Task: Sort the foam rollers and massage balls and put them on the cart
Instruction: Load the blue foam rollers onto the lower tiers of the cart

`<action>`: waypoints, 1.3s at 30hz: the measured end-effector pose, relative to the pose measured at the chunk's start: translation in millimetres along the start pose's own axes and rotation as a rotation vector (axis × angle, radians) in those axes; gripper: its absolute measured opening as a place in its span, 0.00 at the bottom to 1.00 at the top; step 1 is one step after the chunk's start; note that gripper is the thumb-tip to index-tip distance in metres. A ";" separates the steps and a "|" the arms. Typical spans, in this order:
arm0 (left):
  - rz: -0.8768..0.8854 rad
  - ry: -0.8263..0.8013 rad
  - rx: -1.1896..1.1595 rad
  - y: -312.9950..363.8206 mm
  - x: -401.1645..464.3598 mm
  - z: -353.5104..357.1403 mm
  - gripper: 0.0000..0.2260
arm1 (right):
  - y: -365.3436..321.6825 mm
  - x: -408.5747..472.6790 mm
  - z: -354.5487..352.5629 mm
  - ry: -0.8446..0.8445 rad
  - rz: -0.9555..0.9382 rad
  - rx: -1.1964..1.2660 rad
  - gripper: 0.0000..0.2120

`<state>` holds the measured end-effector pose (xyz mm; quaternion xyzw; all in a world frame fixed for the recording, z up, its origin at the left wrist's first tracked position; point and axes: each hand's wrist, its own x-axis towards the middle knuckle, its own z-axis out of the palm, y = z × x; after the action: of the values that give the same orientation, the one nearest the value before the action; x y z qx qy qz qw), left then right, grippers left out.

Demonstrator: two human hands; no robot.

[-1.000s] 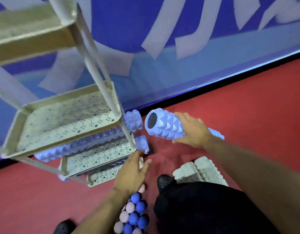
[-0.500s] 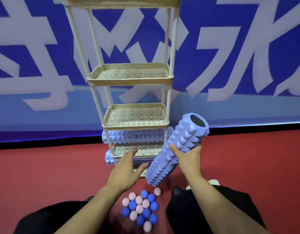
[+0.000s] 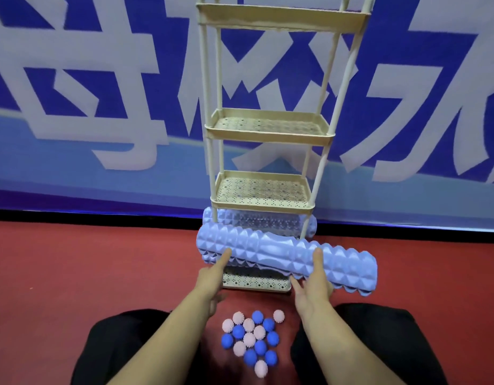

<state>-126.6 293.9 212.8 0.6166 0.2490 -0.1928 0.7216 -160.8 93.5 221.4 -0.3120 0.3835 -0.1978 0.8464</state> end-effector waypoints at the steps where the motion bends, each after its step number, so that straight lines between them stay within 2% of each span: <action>1: -0.034 -0.039 -0.042 -0.4 1.5 5.3 0.36 | 2.5 -0.7 0.8 0.002 0.009 -0.002 0.28; 4: -0.062 -0.082 -0.216 -0.6 7.8 16.2 0.36 | 7.6 1.6 -0.2 -0.030 0.044 -0.024 0.27; 8: -0.003 -0.014 -0.462 -5.1 23.8 22.0 0.32 | 16.0 6.8 -2.4 -0.111 0.098 -0.050 0.27; 12: 0.032 0.061 -0.546 -9.5 35.4 25.5 0.26 | 32.6 5.9 2.0 -0.230 0.136 0.005 0.32; 16: 0.058 0.003 -0.501 -15.1 40.0 36.2 0.25 | 58.3 6.7 16.3 -0.252 0.252 -0.069 0.29; 20: 0.122 -0.082 -0.411 -11.9 54.5 41.6 0.25 | 70.6 15.0 35.5 -0.156 0.330 -0.060 0.28; 24: 0.118 -0.177 -0.249 -1.4 68.2 42.4 0.25 | 73.8 29.1 43.7 -0.093 0.313 0.021 0.28; 26: 0.087 -0.206 -0.147 2.4 76.4 38.3 0.32 | 75.1 37.4 44.1 -0.034 0.255 0.033 0.28; 28: 0.076 -0.104 -0.082 8.4 87.3 31.0 0.42 | 75.9 45.5 41.9 0.038 0.183 0.043 0.28; 30: 0.112 0.096 -0.091 20.1 97.7 24.0 0.50 | 76.7 53.5 37.4 0.105 0.114 0.065 0.26; 31: 0.167 0.182 -0.101 28.9 101.7 21.1 0.49 | 77.1 55.8 34.9 0.114 0.090 0.078 0.23; 33: 0.324 0.273 -0.059 48.8 110.4 19.0 0.41 | 78.0 61.7 33.2 0.130 0.068 0.108 0.21; 35: 0.486 0.256 0.046 66.0 120.7 19.5 0.33 | 78.6 70.5 36.9 0.162 0.064 0.130 0.23; 39: 0.699 0.195 0.158 94.2 134.7 20.0 0.27 | 83.1 86.0 55.4 0.146 0.067 0.135 0.24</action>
<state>38.9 293.6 209.4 0.7338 0.0751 0.1060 0.6669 -56.2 125.3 148.0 -0.2261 0.4401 -0.2171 0.8415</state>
